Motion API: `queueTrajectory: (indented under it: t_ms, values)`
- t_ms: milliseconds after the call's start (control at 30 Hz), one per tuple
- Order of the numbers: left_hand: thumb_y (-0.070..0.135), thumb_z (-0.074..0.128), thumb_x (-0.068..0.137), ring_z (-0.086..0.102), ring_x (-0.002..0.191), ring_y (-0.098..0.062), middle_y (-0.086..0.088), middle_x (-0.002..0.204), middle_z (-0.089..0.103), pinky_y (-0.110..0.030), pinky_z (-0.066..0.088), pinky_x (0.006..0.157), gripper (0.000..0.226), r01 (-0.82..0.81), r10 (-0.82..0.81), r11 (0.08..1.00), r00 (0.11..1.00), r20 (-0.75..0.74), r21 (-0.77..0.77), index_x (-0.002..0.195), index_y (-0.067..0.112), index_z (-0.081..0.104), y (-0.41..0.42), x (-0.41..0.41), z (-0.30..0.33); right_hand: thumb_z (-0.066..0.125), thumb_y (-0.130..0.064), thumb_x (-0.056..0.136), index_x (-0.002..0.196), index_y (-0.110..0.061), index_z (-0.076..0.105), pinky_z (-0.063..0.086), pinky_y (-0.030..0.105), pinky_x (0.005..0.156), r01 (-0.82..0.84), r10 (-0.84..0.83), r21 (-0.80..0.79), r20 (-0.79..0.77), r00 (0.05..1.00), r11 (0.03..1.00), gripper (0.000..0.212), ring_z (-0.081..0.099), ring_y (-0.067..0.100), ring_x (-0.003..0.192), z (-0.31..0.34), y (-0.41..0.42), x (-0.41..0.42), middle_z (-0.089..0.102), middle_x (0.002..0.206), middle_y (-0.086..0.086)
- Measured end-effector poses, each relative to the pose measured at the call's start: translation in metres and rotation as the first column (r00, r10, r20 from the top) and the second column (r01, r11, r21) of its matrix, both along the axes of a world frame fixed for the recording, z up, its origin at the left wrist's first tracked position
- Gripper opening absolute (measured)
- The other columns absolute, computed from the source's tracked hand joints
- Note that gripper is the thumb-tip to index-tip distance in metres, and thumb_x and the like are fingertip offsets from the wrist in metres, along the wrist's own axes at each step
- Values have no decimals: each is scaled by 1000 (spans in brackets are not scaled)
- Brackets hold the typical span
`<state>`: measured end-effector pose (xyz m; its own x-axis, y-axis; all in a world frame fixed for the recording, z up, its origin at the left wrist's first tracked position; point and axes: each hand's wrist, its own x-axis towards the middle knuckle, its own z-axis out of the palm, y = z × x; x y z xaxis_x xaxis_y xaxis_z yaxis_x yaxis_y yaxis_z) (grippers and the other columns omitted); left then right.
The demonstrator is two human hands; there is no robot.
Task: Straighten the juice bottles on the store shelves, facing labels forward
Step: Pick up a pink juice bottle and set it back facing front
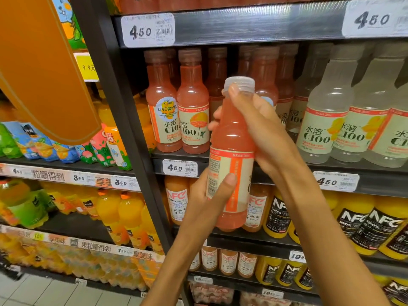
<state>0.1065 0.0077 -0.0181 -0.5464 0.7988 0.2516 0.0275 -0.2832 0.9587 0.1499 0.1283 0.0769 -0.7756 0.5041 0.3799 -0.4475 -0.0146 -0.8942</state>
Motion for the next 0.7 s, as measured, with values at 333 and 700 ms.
queueTrajectory:
  t_ms: [333,700]
  values:
    - [66,51,82,66,83,-23,-15,99,65,-35,55,75,78,430,-490,872,772,405,236,126,2,53,6,-12,7,39,-30,97,120,2,53,53,42,89,-223,214,-149,-75,974,963,42,66,29,98,0,6,-1,67,108,19]
    - [52,71,64,58,108,-1,9,120,56,-13,48,84,71,-300,321,947,909,-265,117,125,37,38,38,-29,7,59,-19,93,124,-6,46,56,31,72,285,-270,132,-121,955,949,36,68,15,77,30,-1,-14,69,84,4]
